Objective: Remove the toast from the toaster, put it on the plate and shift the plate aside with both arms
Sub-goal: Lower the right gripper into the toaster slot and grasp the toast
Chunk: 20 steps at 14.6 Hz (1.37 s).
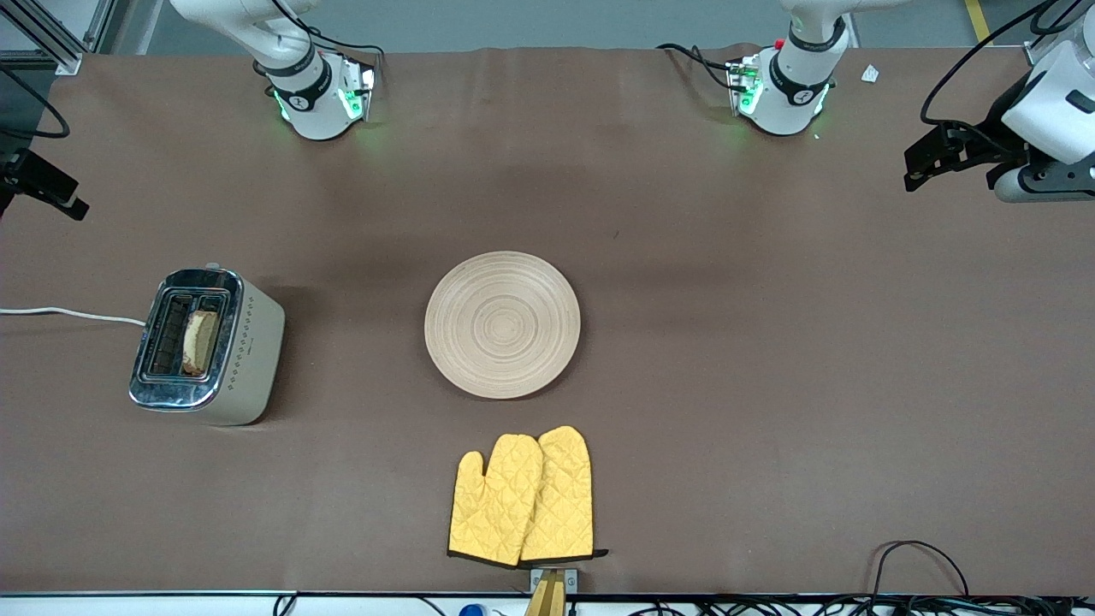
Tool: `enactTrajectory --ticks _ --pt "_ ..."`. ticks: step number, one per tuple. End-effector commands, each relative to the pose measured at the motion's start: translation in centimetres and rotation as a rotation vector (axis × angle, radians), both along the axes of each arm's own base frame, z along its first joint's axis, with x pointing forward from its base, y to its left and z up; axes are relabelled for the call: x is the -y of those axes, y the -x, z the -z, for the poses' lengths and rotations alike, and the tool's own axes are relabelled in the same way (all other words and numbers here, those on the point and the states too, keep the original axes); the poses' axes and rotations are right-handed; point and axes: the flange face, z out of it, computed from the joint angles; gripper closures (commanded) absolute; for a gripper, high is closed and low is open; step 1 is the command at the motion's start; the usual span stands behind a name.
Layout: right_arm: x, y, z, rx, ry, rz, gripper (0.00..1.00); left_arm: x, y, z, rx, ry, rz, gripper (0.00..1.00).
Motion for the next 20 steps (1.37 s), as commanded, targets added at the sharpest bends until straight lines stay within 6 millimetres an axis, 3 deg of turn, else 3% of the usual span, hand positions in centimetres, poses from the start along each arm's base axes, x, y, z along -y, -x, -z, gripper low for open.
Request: enactTrajectory --ticks 1,5,9,12,17,20 --pt "0.0 0.1 -0.2 -0.001 -0.017 -0.011 0.0 -0.2 -0.2 -0.5 0.003 -0.002 0.013 0.0" --pt "0.0 -0.1 -0.1 0.004 -0.014 -0.009 0.0 -0.3 -0.2 -0.5 0.003 0.0 0.011 0.0" --pt "-0.5 -2.2 2.4 -0.016 -0.003 -0.016 0.0 -0.3 -0.2 -0.6 0.005 0.0 0.01 0.0" --pt "-0.5 -5.6 8.4 -0.095 0.013 -0.007 0.0 -0.1 -0.3 -0.4 0.002 -0.001 0.013 0.0" --pt "-2.4 -10.2 18.6 -0.179 0.006 -0.058 0.0 0.1 -0.3 -0.4 0.002 0.0 0.016 0.0" --pt "-1.4 -11.9 24.0 -0.213 0.021 -0.068 0.0 0.3 -0.3 -0.3 0.0 -0.001 0.019 0.0"
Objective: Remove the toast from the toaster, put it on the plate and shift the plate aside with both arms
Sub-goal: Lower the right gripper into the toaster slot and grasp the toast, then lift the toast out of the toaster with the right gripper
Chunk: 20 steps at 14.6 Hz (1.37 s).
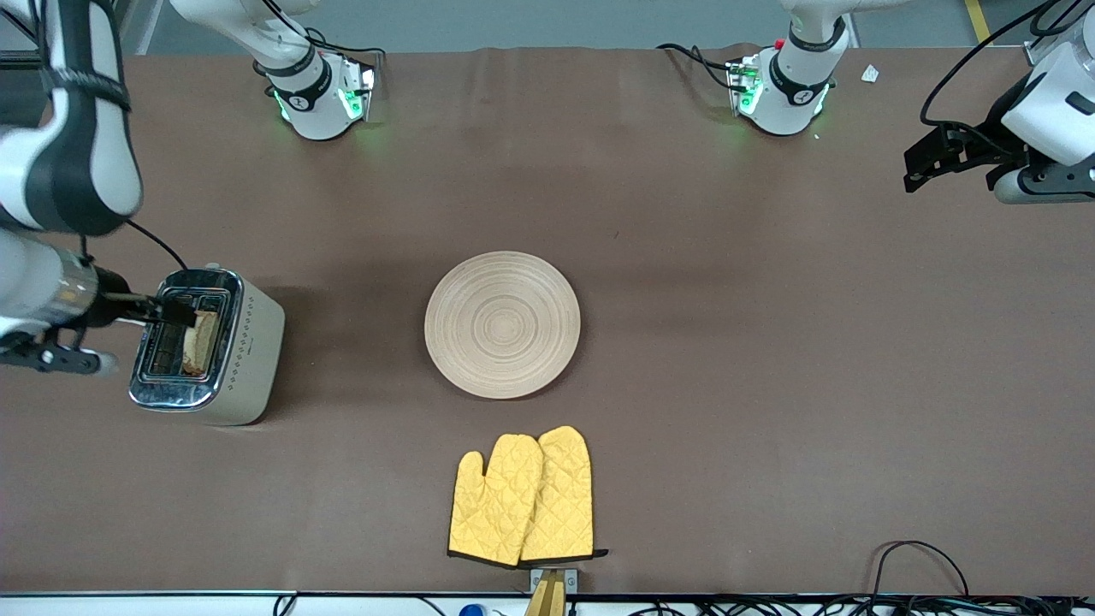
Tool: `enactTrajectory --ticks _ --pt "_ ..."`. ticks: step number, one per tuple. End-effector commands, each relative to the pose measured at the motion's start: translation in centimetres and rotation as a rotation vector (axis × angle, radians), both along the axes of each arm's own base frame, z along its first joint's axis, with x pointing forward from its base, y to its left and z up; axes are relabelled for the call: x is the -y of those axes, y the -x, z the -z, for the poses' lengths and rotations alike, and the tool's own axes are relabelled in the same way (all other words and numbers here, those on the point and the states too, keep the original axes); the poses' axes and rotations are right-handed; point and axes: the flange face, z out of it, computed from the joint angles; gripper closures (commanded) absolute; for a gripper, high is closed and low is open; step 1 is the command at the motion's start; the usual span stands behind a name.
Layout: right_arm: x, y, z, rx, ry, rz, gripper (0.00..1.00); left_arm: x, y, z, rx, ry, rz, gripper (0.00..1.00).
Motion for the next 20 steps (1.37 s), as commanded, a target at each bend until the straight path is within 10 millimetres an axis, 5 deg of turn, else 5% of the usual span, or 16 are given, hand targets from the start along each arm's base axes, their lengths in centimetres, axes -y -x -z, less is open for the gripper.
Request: enactTrajectory --ticks 1,4,7,10,16,20 --pt "0.9 -1.1 3.0 -0.022 -0.007 -0.012 0.0 0.3 -0.2 -0.4 0.003 -0.002 0.019 0.0" --pt "0.9 -1.2 4.8 -0.049 -0.006 -0.009 0.16 -0.1 -0.2 -0.4 0.002 -0.004 0.015 0.0" --pt "0.9 -1.2 4.9 -0.052 -0.007 -0.012 0.51 0.3 -0.1 -0.5 0.003 -0.002 0.019 0.0" --pt "1.1 -1.3 4.8 -0.05 -0.009 -0.032 0.73 0.3 -0.2 -0.3 -0.001 -0.004 0.019 0.0" --pt "0.8 -1.4 4.0 -0.046 -0.005 -0.046 0.92 0.2 -0.6 0.4 -0.014 -0.003 0.021 0.0" --pt "-2.1 -1.0 -2.6 -0.013 -0.015 -0.092 0.93 0.5 -0.7 0.5 -0.016 0.004 0.026 0.0"
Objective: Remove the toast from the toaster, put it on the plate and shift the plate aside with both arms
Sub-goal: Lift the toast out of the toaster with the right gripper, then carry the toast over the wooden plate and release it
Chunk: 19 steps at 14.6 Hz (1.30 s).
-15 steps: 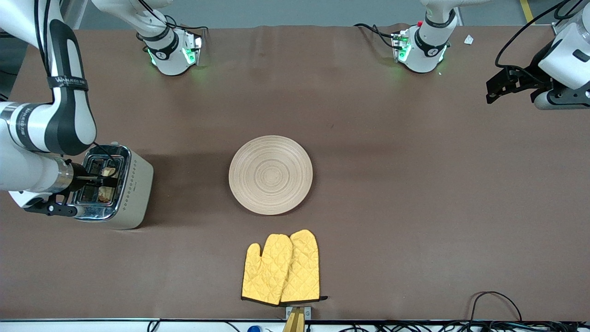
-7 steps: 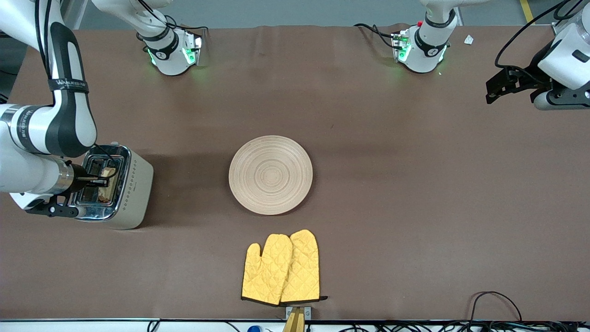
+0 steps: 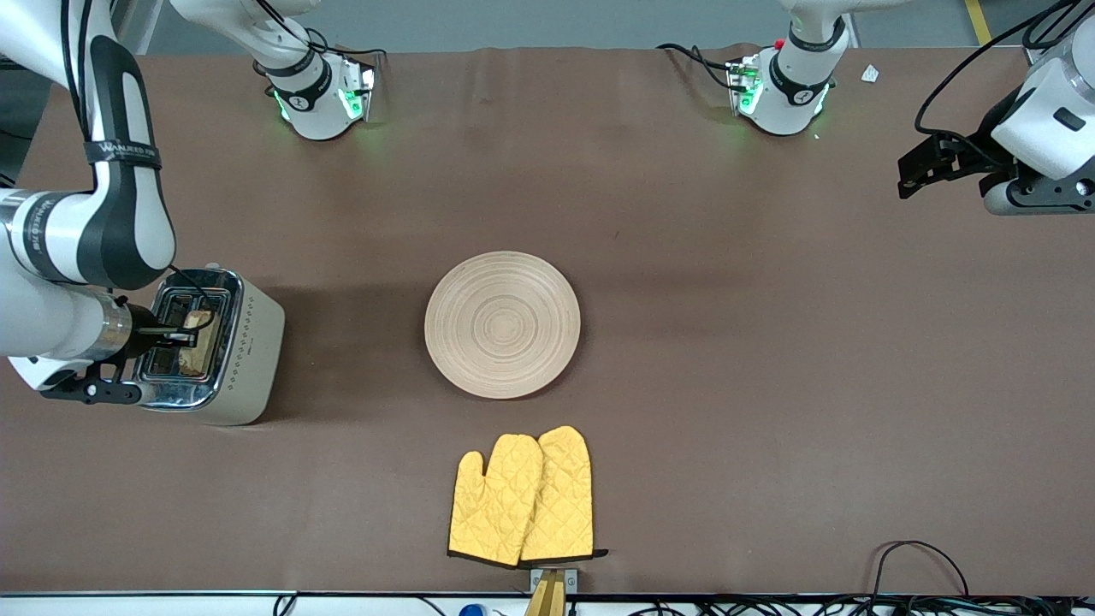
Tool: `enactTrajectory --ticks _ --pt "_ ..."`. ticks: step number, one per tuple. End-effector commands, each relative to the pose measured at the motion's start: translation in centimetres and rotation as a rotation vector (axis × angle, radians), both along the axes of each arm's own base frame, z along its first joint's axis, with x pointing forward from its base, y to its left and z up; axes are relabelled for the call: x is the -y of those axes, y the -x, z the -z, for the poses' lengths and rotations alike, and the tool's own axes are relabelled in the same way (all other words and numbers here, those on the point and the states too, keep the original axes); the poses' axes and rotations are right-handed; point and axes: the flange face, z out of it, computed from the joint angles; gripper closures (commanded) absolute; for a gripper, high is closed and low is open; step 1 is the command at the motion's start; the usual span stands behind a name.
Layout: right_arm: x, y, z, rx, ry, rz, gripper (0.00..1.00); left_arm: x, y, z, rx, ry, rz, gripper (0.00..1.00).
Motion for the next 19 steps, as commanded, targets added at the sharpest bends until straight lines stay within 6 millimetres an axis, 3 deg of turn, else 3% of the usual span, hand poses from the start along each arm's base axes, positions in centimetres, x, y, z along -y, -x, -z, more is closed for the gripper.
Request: enactTrajectory --ticks 1,3,5,7,8,14,17,19 --pt "-3.3 0.7 -5.8 0.013 -0.03 -0.054 0.93 0.3 -0.3 -0.4 0.002 0.004 0.022 0.0" --pt "-7.3 1.2 -7.6 -0.012 -0.038 -0.11 0.93 0.3 -0.5 -0.5 0.005 0.007 0.024 0.0" --pt "-12.4 1.6 -7.3 -0.017 -0.08 -0.17 0.93 0.3 -0.6 -0.4 0.003 0.006 0.019 0.0" --pt "-16.2 2.1 -6.6 -0.03 -0.219 -0.173 0.92 0.2 -0.5 -0.5 0.003 0.007 0.019 0.0" --pt "-18.9 2.2 -4.6 -0.068 -0.3 -0.174 0.92 0.3 -0.5 -0.5 0.005 0.007 0.021 0.0" --pt "-30.1 2.3 7.2 -0.164 -0.644 -0.049 0.91 0.5 -0.6 -0.2 -0.002 0.012 0.024 0.0" --pt "-32.7 3.1 11.5 -0.124 -0.748 0.089 0.91 0.5 -1.0 0.6 -0.019 0.022 0.031 0.0" --pt "-33.2 3.1 12.5 -0.142 -0.798 0.137 0.87 0.7 -1.4 1.9 -0.05 0.057 0.029 0.0"
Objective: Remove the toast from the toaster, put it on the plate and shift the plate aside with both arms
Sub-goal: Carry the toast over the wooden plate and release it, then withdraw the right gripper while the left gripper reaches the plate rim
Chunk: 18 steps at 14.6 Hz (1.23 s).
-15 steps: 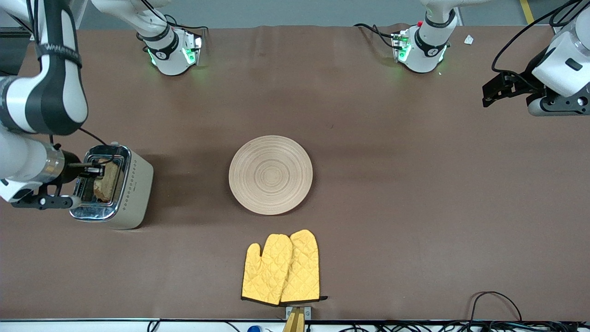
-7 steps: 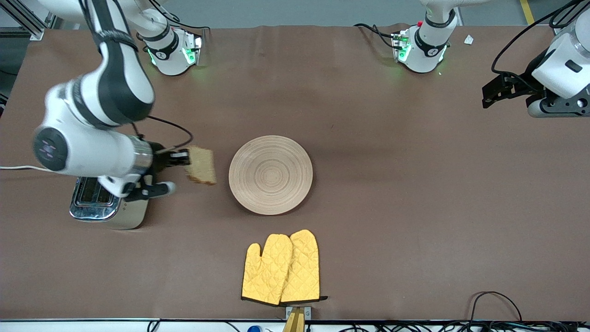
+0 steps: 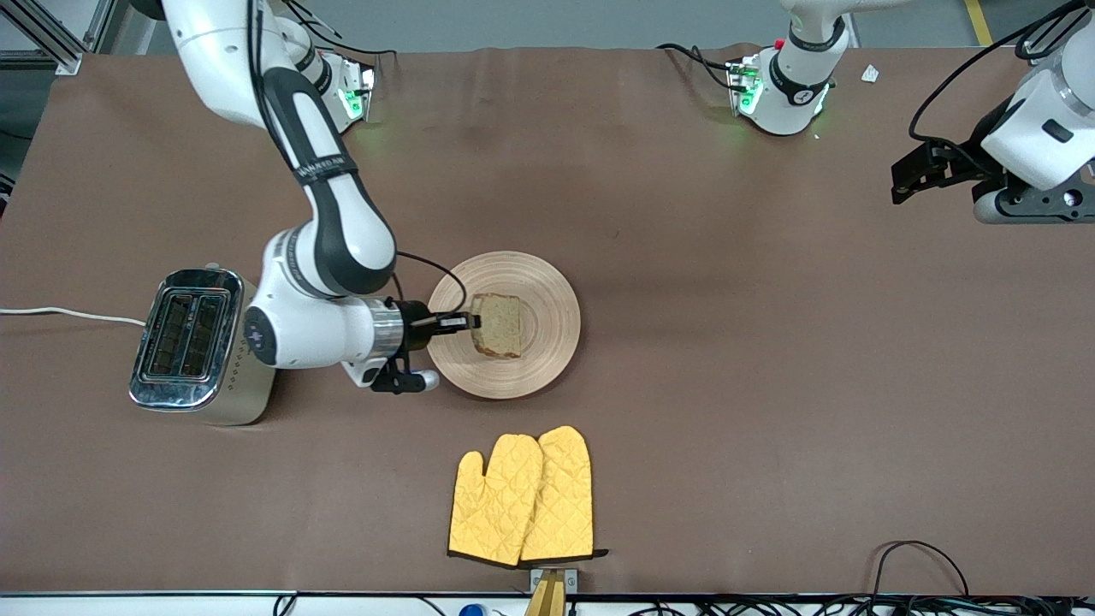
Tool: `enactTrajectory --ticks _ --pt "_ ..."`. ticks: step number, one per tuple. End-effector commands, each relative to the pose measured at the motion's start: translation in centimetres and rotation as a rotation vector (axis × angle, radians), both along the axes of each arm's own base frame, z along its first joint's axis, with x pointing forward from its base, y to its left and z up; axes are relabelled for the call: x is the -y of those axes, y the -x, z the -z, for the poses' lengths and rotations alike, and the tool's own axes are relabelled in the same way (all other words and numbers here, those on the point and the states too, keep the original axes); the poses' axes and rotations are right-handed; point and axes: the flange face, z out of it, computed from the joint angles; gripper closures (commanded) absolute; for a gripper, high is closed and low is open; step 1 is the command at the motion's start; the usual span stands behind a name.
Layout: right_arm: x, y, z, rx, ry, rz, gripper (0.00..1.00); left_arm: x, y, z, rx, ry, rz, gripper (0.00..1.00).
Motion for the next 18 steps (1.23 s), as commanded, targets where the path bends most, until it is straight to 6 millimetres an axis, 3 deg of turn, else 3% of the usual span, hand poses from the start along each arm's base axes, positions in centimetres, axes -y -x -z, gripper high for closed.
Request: enactTrajectory --ticks 1,2,3,5,9,13,16,17,18 --pt "1.0 0.1 0.6 -0.035 -0.046 0.056 0.54 0.5 -1.2 2.0 -0.056 0.068 0.016 0.0" --pt "1.1 0.0 0.8 -0.027 -0.042 0.049 0.12 0.7 -1.6 2.9 -0.074 0.09 0.016 0.0" --pt "1.5 -0.1 0.8 -0.015 -0.018 0.037 0.0 1.0 -2.2 4.1 -0.101 0.118 0.017 0.0" --pt "2.8 -0.5 -0.2 0.055 0.125 -0.061 0.0 1.7 -3.8 7.1 -0.151 0.203 0.021 0.0" --pt "4.9 -1.1 -4.2 0.176 0.296 -0.171 0.0 3.7 -7.2 14.6 -0.192 0.385 0.087 0.0" --pt "10.0 -1.7 -9.7 0.235 0.437 -0.181 0.0 7.5 -8.2 22.8 -0.158 0.487 0.15 0.0" --pt "14.4 -2.2 -13.4 0.304 0.586 -0.209 0.0 9.0 -9.7 30.1 -0.136 0.614 0.212 0.0" --pt "16.9 -2.6 -14.4 0.31 0.609 -0.185 0.0 9.8 -10.0 32.0 -0.126 0.664 0.217 0.0" --pt "18.3 -2.6 -15.5 0.319 0.61 -0.169 0.0 10.7 -10.2 34.0 -0.118 0.71 0.209 0.0"
